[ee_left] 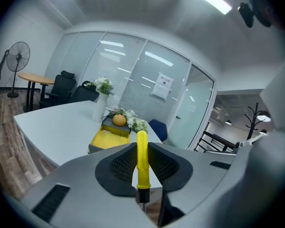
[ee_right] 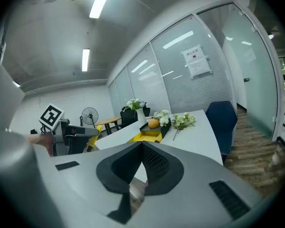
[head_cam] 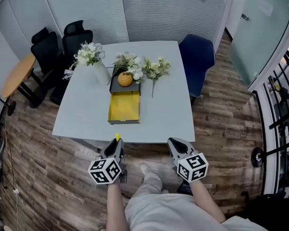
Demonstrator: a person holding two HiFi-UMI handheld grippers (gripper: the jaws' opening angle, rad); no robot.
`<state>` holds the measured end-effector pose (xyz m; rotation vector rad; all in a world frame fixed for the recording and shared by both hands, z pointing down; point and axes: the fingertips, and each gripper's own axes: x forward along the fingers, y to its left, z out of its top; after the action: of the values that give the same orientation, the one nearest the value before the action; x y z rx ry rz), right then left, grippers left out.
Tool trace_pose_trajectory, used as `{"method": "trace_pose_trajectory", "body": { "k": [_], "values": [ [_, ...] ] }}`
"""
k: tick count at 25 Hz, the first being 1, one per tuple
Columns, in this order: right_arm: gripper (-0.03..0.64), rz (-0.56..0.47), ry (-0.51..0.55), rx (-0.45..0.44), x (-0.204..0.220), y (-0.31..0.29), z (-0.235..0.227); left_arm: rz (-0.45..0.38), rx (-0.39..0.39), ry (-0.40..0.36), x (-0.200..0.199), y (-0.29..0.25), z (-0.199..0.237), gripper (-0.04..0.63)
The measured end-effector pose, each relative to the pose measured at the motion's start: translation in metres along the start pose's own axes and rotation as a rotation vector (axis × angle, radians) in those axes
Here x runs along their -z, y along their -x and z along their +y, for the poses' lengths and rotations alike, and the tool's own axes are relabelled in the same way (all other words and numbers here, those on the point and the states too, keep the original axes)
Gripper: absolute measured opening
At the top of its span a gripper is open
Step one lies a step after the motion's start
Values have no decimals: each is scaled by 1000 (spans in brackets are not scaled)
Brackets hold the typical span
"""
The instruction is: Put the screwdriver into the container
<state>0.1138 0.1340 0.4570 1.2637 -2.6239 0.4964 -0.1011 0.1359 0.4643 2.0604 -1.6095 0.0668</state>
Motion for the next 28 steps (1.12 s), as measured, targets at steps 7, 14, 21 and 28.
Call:
{"method": "trace_pose_trajectory", "body": {
  "k": [7,14,21,28],
  "values": [
    [15,50,10,-8,-34,-106,-33,23,17,35,-47,-91,49,75],
    [15,94,31,-35,-55,-192,-35,26,36,92,-85,-149,97,75],
    [17,111,45,-30,-65,-238,-40,31,53,118,-102,-179,122,75],
    [17,106,32,-12,-71,-250,-53,58,73,117,-102,-197,123,75]
  ]
}}
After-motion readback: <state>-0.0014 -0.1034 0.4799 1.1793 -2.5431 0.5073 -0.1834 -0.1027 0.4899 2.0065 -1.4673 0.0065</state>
